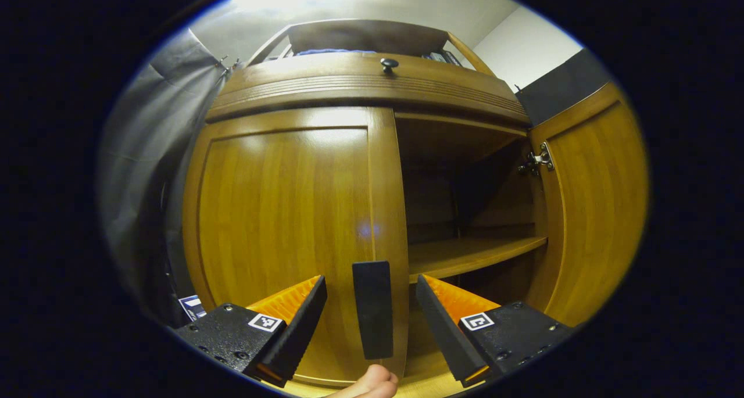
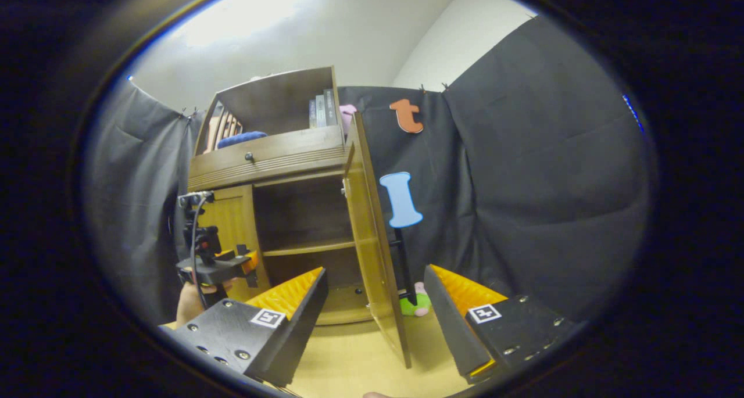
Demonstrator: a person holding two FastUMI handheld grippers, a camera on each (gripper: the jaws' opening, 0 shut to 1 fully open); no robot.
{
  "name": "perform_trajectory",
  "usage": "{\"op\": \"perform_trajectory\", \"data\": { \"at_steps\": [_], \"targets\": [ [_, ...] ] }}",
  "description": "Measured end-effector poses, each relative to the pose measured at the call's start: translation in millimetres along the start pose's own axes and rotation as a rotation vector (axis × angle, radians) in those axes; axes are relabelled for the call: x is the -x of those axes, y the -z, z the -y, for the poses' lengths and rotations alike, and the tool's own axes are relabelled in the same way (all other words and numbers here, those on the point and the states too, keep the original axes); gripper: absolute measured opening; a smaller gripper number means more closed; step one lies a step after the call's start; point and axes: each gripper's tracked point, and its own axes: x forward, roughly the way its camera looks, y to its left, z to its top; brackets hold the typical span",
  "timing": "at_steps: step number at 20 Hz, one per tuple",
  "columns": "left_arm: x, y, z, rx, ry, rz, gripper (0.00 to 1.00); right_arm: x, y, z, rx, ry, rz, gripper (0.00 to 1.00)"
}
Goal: Open the right door of the double-door shoe cabinet with the right hand, and open the left door with the left hand.
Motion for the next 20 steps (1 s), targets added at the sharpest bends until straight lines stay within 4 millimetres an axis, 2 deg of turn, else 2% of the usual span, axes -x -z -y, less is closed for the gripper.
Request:
{"op": "perform_trajectory", "data": {
  "at_steps": [1,2,3,4,7,9,13,17,19,20],
  "targets": [
    [-4.3,7.5,-0.5,-0.008,0.002,-0.018,0.9,3.9,-4.1,-7.4,0.008,0.0,0.019,0.95],
    [-9.9,14.6,-7.1,-0.047,-0.015,-0.053,0.87,7.8,-4.5,-10.9,0.012,0.004,0.024,0.98],
    [-12.5,22.5,-9.2,-0.048,-0.002,-0.096,0.76,10.0,-0.4,-14.3,0.011,0.008,0.017,0.98],
    [-11.7,18.3,-7.0,-0.023,0.014,-0.073,0.66,13.1,3.4,-18.4,0.005,0.006,0.009,0.98],
    [-9.3,23.0,-4.9,0.065,0.065,-0.11,0.33,19.2,2.7,-35.3,0.01,-0.011,-0.007,0.96],
    [-4.0,19.9,-2.2,0.094,0.081,-0.13,0.31,23.0,1.3,-41.7,0.031,-0.014,-0.018,0.98],
    [0.4,6.7,-3.5,0.055,0.073,-0.147,0.33,30.9,-1.6,-48.1,0.089,-0.002,-0.022,0.98],
    [18.5,3.8,-2.8,0.044,0.097,-0.147,0.33,33.4,-4.2,-64.7,0.103,-0.051,-0.024,0.98],
    [32.6,5.2,-3.5,0.047,0.119,-0.143,0.32,30.9,-5.2,-64.0,0.118,-0.047,-0.028,0.98],
    [38.5,5.9,-5.3,0.044,0.132,-0.152,0.31,30.3,-4.2,-63.3,0.121,-0.047,-0.03,0.93]
  ]
}}
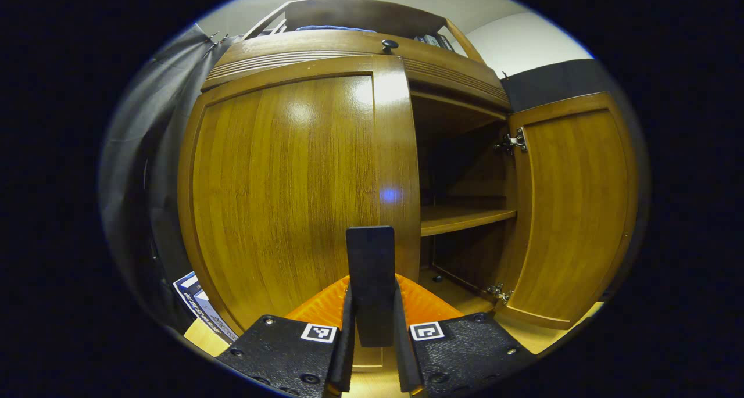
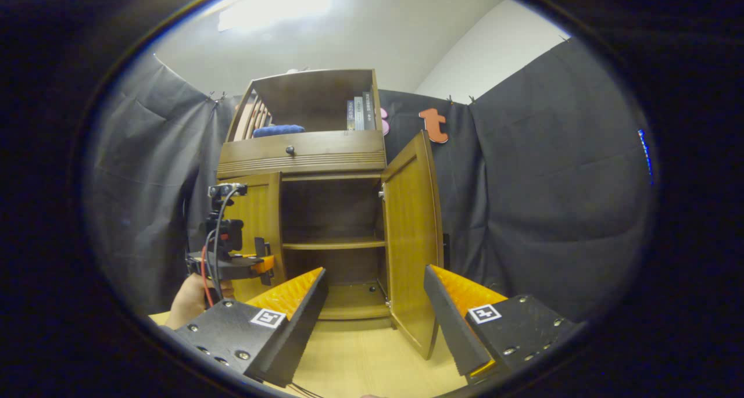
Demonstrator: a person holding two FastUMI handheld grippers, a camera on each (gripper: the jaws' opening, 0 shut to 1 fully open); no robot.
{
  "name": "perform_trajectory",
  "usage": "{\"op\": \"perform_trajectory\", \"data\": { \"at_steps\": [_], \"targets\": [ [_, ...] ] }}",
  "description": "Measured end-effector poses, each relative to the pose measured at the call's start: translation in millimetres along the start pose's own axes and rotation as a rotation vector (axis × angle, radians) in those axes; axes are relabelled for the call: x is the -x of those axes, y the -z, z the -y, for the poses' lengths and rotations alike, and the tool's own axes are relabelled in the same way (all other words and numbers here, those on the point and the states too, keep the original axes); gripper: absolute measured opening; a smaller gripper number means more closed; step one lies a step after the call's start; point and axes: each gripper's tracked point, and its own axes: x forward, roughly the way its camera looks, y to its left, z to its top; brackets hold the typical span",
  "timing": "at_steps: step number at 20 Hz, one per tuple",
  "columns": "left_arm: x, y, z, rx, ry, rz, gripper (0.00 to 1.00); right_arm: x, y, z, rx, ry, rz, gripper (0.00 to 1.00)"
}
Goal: Open the right door of the double-door shoe cabinet with the right hand, and open the left door with the left hand.
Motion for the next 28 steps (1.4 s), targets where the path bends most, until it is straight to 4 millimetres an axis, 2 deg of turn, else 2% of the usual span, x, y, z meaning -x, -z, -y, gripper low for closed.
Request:
{"op": "perform_trajectory", "data": {
  "at_steps": [3,6,12,15,16,17,20,25,26,28],
  "targets": [
    [17.8,2.7,-1.1,-0.006,0.037,-0.009,0.33,1.2,2.0,-3.5,-0.008,-0.009,-0.005,1.0],
    [37.7,3.8,-4.3,-0.02,0.046,-0.015,0.33,0.6,-3.1,-3.1,-0.025,-0.015,0.018,0.98],
    [83.3,7.6,-17.1,-0.031,0.047,-0.01,0.31,-1.0,1.6,-4.7,-0.026,-0.009,0.014,0.98],
    [103.4,6.2,-27.7,-0.039,0.04,-0.005,0.33,-5.6,9.2,-20.5,-0.012,-0.035,0.003,0.98],
    [109.9,6.5,-30.4,-0.04,0.039,-0.006,0.3,-7.9,12.1,-23.4,-0.011,-0.04,0.0,0.98],
    [113.6,7.2,-32.5,-0.042,0.037,-0.011,0.33,-8.3,12.6,-26.7,-0.011,-0.044,0.002,0.98],
    [123.5,6.2,-40.1,-0.044,0.036,-0.012,0.3,-6.8,10.8,-29.7,-0.021,-0.054,0.014,1.0],
    [134.4,6.0,-49.0,-0.041,0.017,-0.012,0.33,-6.4,18.0,-39.7,-0.065,-0.087,-0.01,0.98],
    [135.6,6.1,-49.8,-0.039,0.014,-0.015,0.33,-5.2,18.6,-41.3,-0.067,-0.09,-0.012,0.93],
    [139.7,8.4,-53.1,-0.04,0.008,-0.018,0.31,-7.1,19.5,-42.1,-0.062,-0.09,-0.018,1.0]
  ]
}}
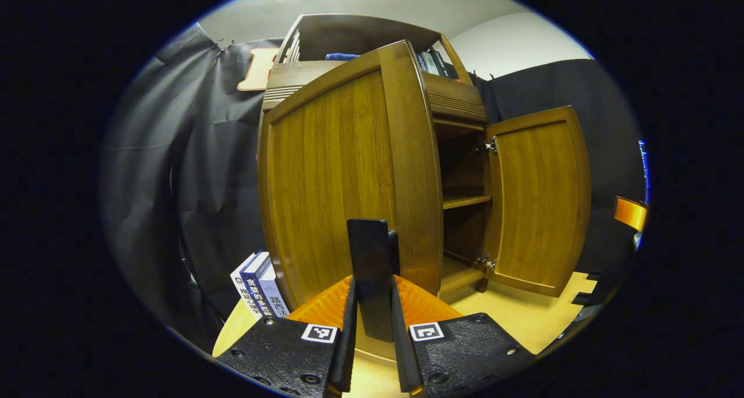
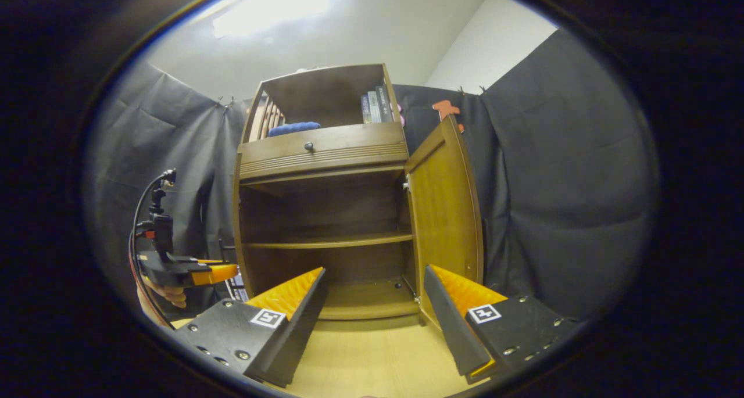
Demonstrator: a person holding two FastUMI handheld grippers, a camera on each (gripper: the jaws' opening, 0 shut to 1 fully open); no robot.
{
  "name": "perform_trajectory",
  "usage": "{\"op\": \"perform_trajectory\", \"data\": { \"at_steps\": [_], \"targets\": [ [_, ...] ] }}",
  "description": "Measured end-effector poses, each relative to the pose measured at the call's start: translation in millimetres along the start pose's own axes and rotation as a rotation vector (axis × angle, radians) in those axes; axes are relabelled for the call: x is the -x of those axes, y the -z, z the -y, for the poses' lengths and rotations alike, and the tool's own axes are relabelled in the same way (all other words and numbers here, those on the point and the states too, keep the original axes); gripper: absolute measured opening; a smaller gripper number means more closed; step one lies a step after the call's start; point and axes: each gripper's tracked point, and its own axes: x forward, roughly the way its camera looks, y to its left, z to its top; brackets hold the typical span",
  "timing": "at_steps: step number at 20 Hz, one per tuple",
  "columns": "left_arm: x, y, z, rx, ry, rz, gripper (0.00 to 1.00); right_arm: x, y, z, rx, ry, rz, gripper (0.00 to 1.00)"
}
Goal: Open the right door of the double-door shoe cabinet with the right hand, and open the left door with the left hand.
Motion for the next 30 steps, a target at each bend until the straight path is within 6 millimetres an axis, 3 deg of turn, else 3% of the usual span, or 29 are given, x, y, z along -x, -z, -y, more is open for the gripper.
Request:
{"op": "perform_trajectory", "data": {
  "at_steps": [12,16,18,20,23,24,30],
  "targets": [
    [35.0,8.4,-26.8,-0.011,-0.054,-0.026,0.32,-0.2,-13.2,-23.0,0.011,-0.023,0.019,0.98],
    [45.9,4.7,-45.9,-0.016,-0.115,-0.009,0.32,-3.5,-17.1,-28.9,0.014,-0.026,0.026,0.98],
    [51.7,-3.6,-66.4,-0.027,-0.192,0.038,0.31,-4.0,-18.8,-33.4,0.007,-0.032,0.035,0.98],
    [58.6,-10.1,-92.9,-0.057,-0.299,0.057,0.27,-4.3,-20.5,-37.0,-0.004,-0.03,0.044,0.98],
    [65.6,-5.7,-101.7,-0.009,-0.286,0.04,0.02,-6.3,-24.3,-43.3,0.001,-0.038,0.05,0.98],
    [66.0,-5.2,-107.2,-0.005,-0.284,0.041,0.09,-5.6,-25.0,-45.1,0.006,-0.041,0.053,0.98],
    [73.6,-0.7,-133.6,0.058,-0.182,0.004,0.06,-9.7,-19.7,-50.4,0.015,-0.044,0.039,0.98]
  ]
}}
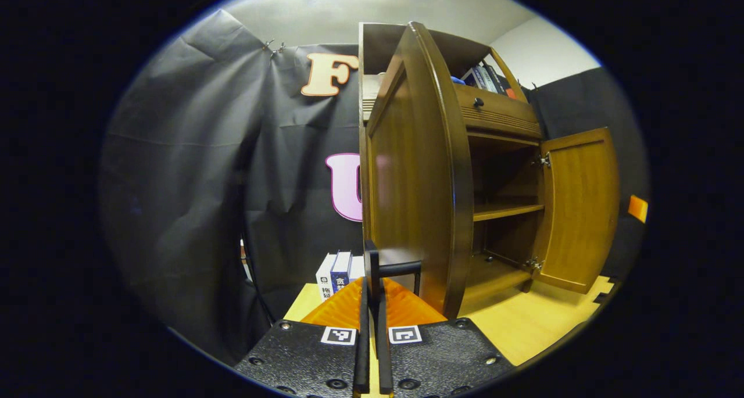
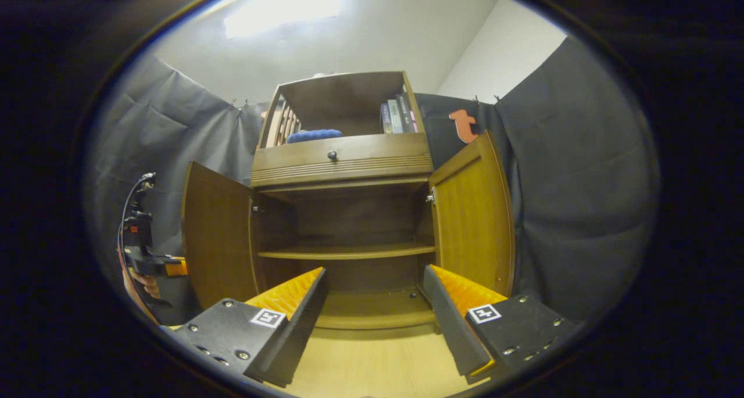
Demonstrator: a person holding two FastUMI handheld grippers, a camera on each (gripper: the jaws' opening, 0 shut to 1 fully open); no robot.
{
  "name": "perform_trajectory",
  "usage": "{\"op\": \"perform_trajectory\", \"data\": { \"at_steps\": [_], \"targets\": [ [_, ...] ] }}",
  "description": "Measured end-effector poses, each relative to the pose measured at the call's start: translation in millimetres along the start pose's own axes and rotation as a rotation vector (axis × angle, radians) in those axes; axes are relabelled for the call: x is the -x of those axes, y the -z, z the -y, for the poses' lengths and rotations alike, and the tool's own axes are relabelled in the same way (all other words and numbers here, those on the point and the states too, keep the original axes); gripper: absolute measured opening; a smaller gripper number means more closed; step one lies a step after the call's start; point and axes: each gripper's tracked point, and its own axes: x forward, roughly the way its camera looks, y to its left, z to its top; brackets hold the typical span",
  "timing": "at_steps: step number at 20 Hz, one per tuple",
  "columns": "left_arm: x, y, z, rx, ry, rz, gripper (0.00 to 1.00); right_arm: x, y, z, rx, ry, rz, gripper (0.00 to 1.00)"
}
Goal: Open the right door of the double-door shoe cabinet with the right hand, and open the left door with the left hand.
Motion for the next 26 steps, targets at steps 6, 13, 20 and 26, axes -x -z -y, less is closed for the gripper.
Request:
{"op": "perform_trajectory", "data": {
  "at_steps": [6,13,20,26],
  "targets": [
    [1.8,-0.1,-22.1,0.01,0.065,0.004,0.06,-3.2,1.2,-3.7,-0.012,0.006,-0.007,0.98],
    [7.7,1.2,-23.9,0.008,0.056,0.009,0.11,-2.2,-4.6,11.6,-0.018,0.046,0.004,0.98],
    [42.7,11.9,-28.9,0.049,-0.041,-0.013,0.25,1.8,7.6,17.9,-0.054,0.053,-0.019,0.98],
    [95.4,-10.3,-34.7,0.105,-0.175,0.078,0.49,10.4,16.4,14.8,-0.066,0.018,-0.019,0.98]
  ]
}}
